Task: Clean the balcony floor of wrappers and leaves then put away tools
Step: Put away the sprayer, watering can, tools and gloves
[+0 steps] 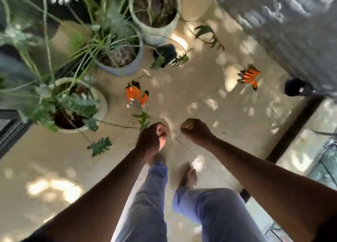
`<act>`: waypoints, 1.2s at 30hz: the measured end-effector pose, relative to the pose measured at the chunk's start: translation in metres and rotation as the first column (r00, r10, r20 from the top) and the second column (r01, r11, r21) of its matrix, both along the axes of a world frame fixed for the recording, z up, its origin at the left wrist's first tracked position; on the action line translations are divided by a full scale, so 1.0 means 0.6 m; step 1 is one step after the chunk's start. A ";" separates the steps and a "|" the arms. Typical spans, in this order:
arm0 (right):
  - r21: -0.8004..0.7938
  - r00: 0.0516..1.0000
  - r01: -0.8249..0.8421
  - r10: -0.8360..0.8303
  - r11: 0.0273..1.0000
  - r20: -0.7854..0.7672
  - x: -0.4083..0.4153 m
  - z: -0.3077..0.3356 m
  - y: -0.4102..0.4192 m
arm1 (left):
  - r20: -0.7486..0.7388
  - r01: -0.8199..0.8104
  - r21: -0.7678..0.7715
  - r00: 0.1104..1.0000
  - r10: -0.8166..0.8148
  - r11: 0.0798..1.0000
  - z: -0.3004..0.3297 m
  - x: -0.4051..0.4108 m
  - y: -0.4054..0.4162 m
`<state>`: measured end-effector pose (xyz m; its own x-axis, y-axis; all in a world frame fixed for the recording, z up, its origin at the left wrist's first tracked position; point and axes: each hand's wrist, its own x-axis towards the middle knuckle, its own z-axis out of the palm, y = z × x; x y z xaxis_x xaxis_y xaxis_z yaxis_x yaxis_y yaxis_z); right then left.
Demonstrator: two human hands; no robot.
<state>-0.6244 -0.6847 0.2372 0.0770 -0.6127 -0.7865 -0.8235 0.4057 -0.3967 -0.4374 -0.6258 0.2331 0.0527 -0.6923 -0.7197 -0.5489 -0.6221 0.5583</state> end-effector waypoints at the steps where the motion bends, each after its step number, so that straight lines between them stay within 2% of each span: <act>1: -0.010 1.000 -0.005 0.005 1.000 -0.001 -0.015 -0.001 -0.019 | -0.020 0.011 -0.010 1.000 -0.011 1.000 0.001 -0.013 -0.026; 3: -0.023 1.000 0.000 -0.001 1.000 -0.030 -0.051 -0.013 -0.057 | -0.028 0.066 -0.004 0.997 -0.066 0.998 0.000 -0.047 -0.077; 8: -0.056 0.958 0.039 -0.053 0.998 -0.282 -0.176 -0.087 -0.148 | -0.095 0.150 0.003 0.984 -0.149 0.989 -0.022 -0.162 -0.192; 12: 0.039 0.975 0.125 -0.115 0.991 -0.190 -0.288 -0.161 -0.223 | -0.046 0.206 0.067 0.978 -0.204 0.976 -0.048 -0.259 -0.286; 13: 0.052 0.979 0.122 -0.112 0.991 -0.168 -0.299 -0.131 -0.251 | -0.035 0.228 0.074 0.974 -0.226 0.971 -0.054 -0.284 -0.309; 17: -0.001 0.987 0.097 -0.097 0.995 -0.132 -0.395 -0.149 -0.318 | 0.015 0.331 0.102 0.942 -0.334 0.938 -0.104 -0.369 -0.397; 21: 0.008 0.982 0.136 -0.134 0.991 -0.134 -0.491 -0.221 -0.381 | 0.075 0.433 0.100 0.894 -0.441 0.896 -0.195 -0.442 -0.479; 23: -0.018 0.976 0.148 -0.149 0.989 -0.161 -0.535 -0.282 -0.410 | 0.125 0.501 0.139 0.847 -0.517 0.854 -0.271 -0.469 -0.516; 25: -0.063 0.968 0.154 -0.163 0.986 -0.193 -0.578 -0.350 -0.444 | 0.217 0.607 0.168 0.746 -0.629 0.777 -0.361 -0.495 -0.555; 28: -0.249 0.954 0.187 -0.236 0.950 -0.184 -0.644 -0.458 -0.503 | 0.332 0.703 0.231 0.593 -0.734 0.673 -0.486 -0.523 -0.605; 31: -0.352 0.902 0.099 -0.233 0.931 -0.364 -0.685 -0.573 -0.544 | 0.439 0.765 0.258 0.451 -0.777 0.590 -0.571 -0.536 -0.636; 34: -0.390 0.823 0.183 -0.357 0.902 -0.441 -0.716 -0.661 -0.567 | 0.512 0.785 0.227 0.407 -0.757 0.576 -0.622 -0.536 -0.644; 35: -0.385 0.819 0.237 -0.396 0.892 -0.415 -0.706 -0.684 -0.564 | 0.520 0.791 0.222 0.399 -0.756 0.570 -0.635 -0.533 -0.643; 36: -0.269 0.865 0.300 -0.380 0.915 -0.327 -0.668 -0.696 -0.540 | 0.520 0.791 0.223 0.398 -0.756 0.570 -0.643 -0.529 -0.640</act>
